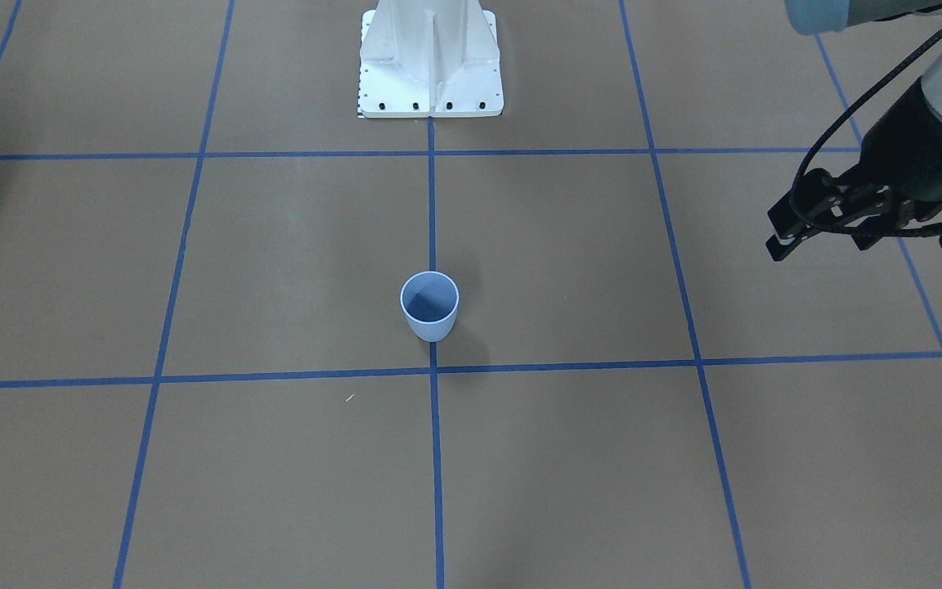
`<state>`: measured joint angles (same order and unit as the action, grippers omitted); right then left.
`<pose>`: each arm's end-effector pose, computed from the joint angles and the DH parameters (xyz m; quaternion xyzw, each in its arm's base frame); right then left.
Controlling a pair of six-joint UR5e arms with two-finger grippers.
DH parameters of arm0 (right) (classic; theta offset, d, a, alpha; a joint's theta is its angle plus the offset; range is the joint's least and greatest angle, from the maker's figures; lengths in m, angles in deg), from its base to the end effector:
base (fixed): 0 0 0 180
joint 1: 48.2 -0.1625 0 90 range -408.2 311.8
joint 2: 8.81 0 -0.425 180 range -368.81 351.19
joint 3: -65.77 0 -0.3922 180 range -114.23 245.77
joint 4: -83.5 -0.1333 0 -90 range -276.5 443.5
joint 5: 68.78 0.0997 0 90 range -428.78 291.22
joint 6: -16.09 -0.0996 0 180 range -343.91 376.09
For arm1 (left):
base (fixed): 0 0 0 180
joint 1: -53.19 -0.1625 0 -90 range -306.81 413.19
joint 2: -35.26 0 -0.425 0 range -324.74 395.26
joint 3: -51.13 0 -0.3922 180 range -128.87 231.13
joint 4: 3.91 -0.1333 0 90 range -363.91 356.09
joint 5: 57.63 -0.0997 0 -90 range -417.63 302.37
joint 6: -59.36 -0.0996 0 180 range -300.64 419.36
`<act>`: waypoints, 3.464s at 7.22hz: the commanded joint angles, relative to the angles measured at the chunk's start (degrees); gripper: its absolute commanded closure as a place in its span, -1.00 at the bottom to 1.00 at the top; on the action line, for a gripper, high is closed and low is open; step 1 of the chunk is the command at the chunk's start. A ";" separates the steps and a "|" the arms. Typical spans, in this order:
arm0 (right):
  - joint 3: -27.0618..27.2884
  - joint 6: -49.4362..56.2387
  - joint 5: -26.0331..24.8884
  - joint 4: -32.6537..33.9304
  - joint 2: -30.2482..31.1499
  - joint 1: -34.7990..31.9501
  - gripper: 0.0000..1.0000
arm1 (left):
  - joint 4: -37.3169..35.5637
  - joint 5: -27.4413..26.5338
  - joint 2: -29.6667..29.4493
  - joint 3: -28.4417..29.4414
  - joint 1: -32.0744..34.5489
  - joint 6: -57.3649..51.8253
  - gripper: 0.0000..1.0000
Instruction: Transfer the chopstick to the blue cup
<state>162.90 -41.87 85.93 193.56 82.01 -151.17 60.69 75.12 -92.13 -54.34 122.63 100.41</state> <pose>0.1477 -0.4488 0.6094 -0.2967 -0.4522 0.5388 0.6459 0.1552 -0.6008 0.2064 0.0085 0.4173 -0.0758 0.9056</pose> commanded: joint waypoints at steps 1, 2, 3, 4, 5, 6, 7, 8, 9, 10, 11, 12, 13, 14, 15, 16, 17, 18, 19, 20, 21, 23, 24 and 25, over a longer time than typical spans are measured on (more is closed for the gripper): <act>9.26 -1.88 -0.02 6.81 1.28 -0.57 1.00 | 0.00 0.67 0.21 0.09 0.00 0.00 -0.96; 14.44 -6.42 0.06 9.80 0.85 -0.22 1.00 | 0.00 0.67 0.21 0.18 0.00 0.00 -0.96; 18.58 -10.46 0.50 9.83 0.68 2.04 1.00 | 0.00 0.67 0.30 0.27 0.09 0.00 -0.96; 23.49 -14.16 0.85 9.74 -0.98 5.63 1.00 | 0.00 0.75 0.56 0.27 0.17 0.00 -0.96; 27.20 -17.07 2.25 9.74 -5.43 9.15 1.00 | 0.09 0.67 0.74 0.35 1.65 -0.26 -0.96; 27.06 -20.32 3.13 9.83 -14.00 14.32 1.00 | 0.18 0.75 2.04 1.14 5.50 -4.61 -0.96; 25.14 -21.74 3.05 9.74 -22.70 19.68 1.00 | 0.09 0.76 3.27 4.28 10.41 -14.49 -0.96; 24.43 -21.93 2.53 9.57 -28.79 24.95 1.00 | 0.61 0.76 5.98 6.66 13.85 -20.94 -0.96; 23.99 -21.23 0.26 8.69 -33.82 31.01 1.00 | 0.44 0.32 7.49 10.95 16.58 -31.36 -0.96; 22.85 -21.58 -4.02 5.29 -38.65 38.64 1.00 | 1.57 0.32 7.77 15.77 19.83 -33.64 -0.96; 16.58 -21.84 -6.07 1.86 -45.66 42.28 1.00 | 5.76 0.32 10.29 18.00 20.56 -33.57 -0.96; 10.25 -21.84 -6.09 -2.35 -50.69 44.23 1.00 | 8.59 0.32 10.75 21.15 20.74 -33.31 -0.96; 8.01 -21.84 -6.17 -2.82 -52.92 46.08 1.00 | 10.27 0.32 12.67 21.27 20.83 -33.48 -0.96; 7.55 -22.02 -6.18 -2.92 -53.11 48.36 1.00 | 12.81 0.40 13.91 21.71 20.83 -33.31 -0.96; 5.55 -23.50 -5.74 -4.83 -53.11 50.12 1.00 | 13.44 0.40 13.92 22.58 20.83 -33.14 -0.96; 2.74 -24.64 -5.74 -8.68 -53.11 52.49 1.00 | 13.45 0.40 13.92 22.85 20.83 -33.13 -0.96; 1.23 -24.74 -5.74 -10.28 -52.85 54.86 1.00 | 13.54 0.40 13.92 23.03 20.83 -33.22 -0.96; 0.44 -24.74 -5.74 -10.30 -52.42 56.28 1.00 | 13.54 0.40 13.92 23.47 20.83 -33.22 -0.96; 0.34 -24.74 -5.65 -10.30 -51.54 56.64 1.00 | 13.97 0.40 13.83 23.90 20.83 -33.22 -0.96; 0.34 -25.79 -5.13 -10.30 -51.10 56.64 1.00 | 14.50 0.40 13.83 24.43 20.83 -33.22 -0.96; 0.17 -25.97 -5.12 -10.39 -50.66 56.64 1.00 | 14.59 0.40 13.75 24.52 20.83 -33.22 -0.96; -2.11 -26.06 -5.03 -10.39 -50.65 56.64 1.00 | 14.50 0.40 13.57 24.52 20.83 -33.14 -0.96; -2.29 -25.97 -5.03 -10.39 -50.48 56.64 1.00 | 14.50 0.49 13.66 24.52 21.00 -33.22 -0.96; -3.51 -25.80 -5.12 -10.56 -50.56 56.73 1.00 | 14.59 0.40 13.74 24.52 20.92 -33.22 -0.96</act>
<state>160.58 -67.83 80.87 183.13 31.43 -94.49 75.22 75.56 -78.47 -29.82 143.55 67.21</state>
